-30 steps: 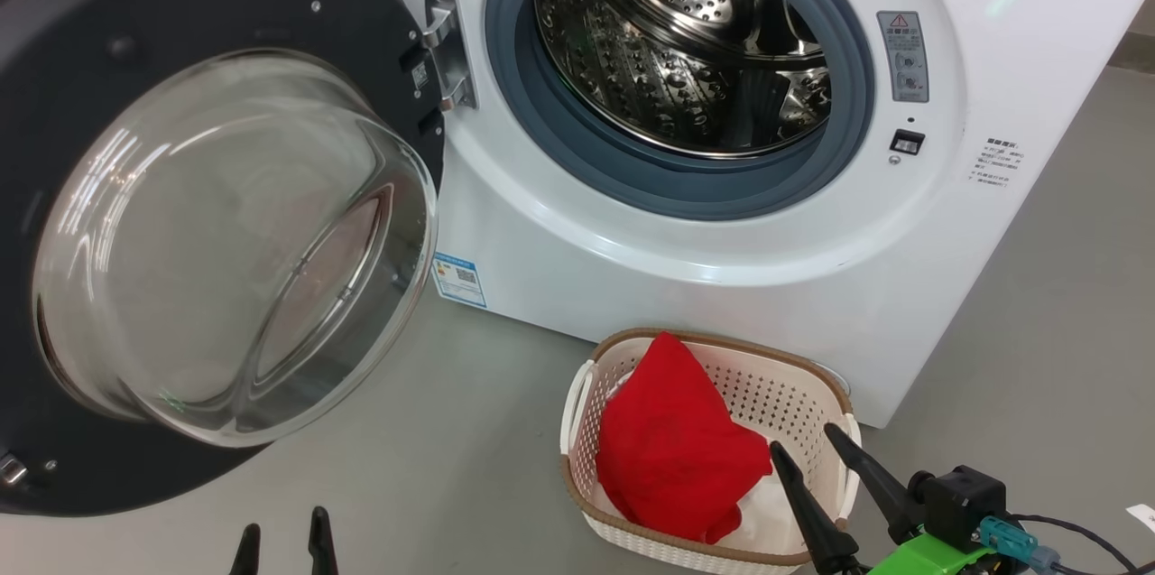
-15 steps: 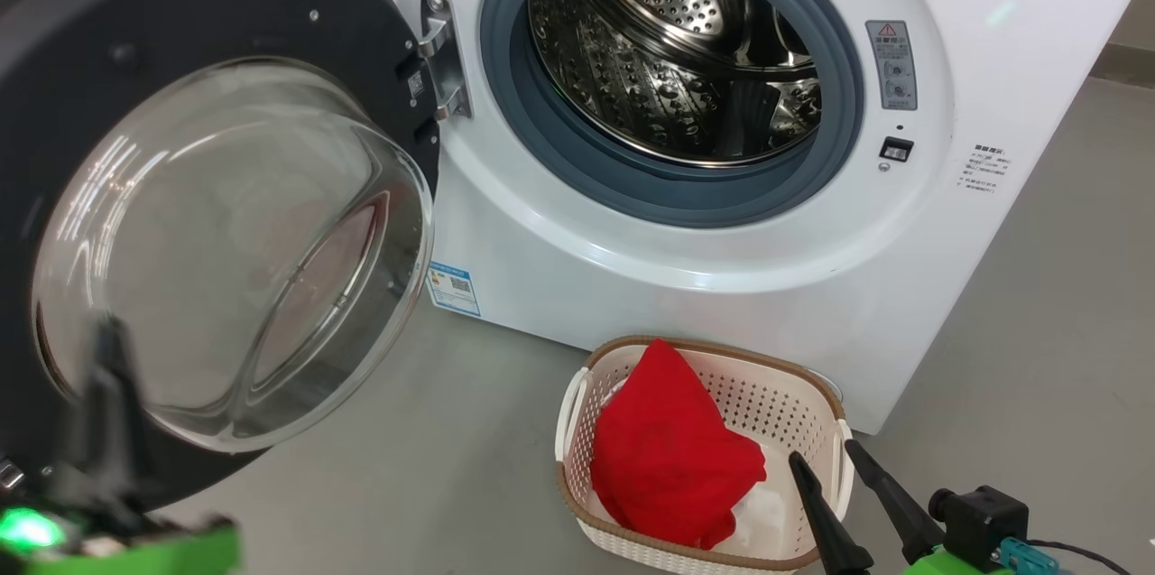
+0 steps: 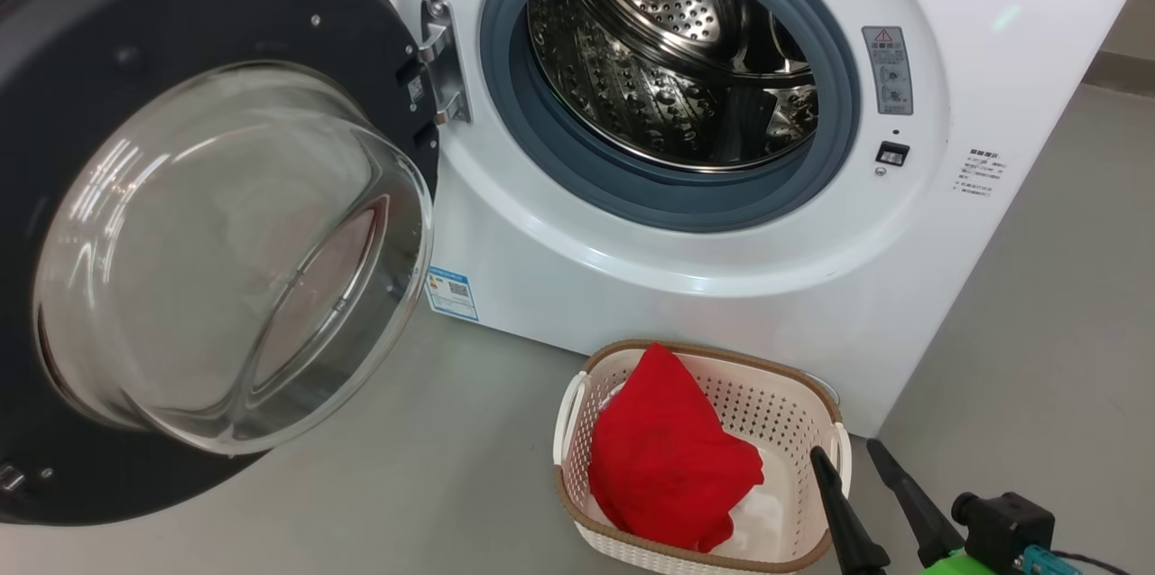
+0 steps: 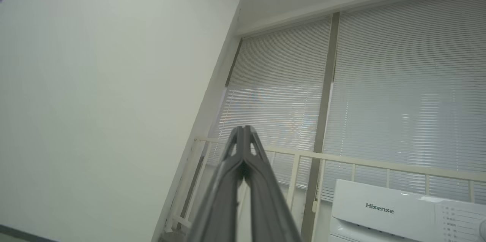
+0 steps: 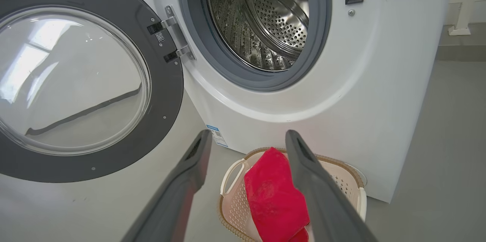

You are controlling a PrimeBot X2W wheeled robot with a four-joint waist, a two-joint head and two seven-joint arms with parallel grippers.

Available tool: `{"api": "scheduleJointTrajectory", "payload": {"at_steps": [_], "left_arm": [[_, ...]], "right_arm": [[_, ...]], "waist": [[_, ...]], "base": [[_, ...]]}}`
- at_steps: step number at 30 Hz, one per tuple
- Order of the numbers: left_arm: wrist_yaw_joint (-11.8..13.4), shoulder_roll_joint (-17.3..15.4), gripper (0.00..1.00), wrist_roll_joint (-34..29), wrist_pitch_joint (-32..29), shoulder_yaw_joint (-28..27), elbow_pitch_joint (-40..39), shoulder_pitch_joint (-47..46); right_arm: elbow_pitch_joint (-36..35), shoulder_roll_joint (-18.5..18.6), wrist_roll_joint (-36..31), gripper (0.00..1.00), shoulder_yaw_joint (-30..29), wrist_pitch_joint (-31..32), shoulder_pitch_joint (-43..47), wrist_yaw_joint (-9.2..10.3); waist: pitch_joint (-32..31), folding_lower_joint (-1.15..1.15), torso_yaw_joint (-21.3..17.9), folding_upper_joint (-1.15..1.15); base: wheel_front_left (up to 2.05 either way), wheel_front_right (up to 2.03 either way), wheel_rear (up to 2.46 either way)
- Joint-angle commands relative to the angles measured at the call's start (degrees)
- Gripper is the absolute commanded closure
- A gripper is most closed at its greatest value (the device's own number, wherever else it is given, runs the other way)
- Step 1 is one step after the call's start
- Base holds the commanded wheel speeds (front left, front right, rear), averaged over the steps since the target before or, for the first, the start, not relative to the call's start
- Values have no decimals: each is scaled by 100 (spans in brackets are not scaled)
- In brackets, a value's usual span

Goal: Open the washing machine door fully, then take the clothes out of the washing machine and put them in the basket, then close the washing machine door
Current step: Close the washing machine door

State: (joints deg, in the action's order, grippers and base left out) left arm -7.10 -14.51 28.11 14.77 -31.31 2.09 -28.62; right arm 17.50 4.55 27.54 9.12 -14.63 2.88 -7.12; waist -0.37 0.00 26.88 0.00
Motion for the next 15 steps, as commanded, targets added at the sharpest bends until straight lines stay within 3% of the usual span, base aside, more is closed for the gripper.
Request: {"api": "scheduleJointTrajectory", "payload": {"at_steps": [1, 7, 10, 15], "left_arm": [[-24, -407, 100, 198, -99, -247, 133, -245], [29, -1339, 100, 1091, -1599, -482, 2072, -977], [139, -1633, 100, 1442, -2474, -495, 2821, -1303], [63, -1994, 100, 1881, -4249, -147, 3641, -1423]], "right_arm": [[-146, 1, -91, 0, 80, -37, -23, -36], [-192, -41, -127, 0, -23, -37, -48, -36], [-201, -52, -152, 0, -53, -37, -75, -36], [-198, -66, -165, 0, -71, -37, -123, -36]], "waist": [[41, 0, -35, 0], [175, 0, -54, 0], [238, 0, -38, 0], [298, 0, -28, 0]], "base": [[0, 0, 0], [0, 0, 0], [0, 0, 0], [0, 0, 0]]}}
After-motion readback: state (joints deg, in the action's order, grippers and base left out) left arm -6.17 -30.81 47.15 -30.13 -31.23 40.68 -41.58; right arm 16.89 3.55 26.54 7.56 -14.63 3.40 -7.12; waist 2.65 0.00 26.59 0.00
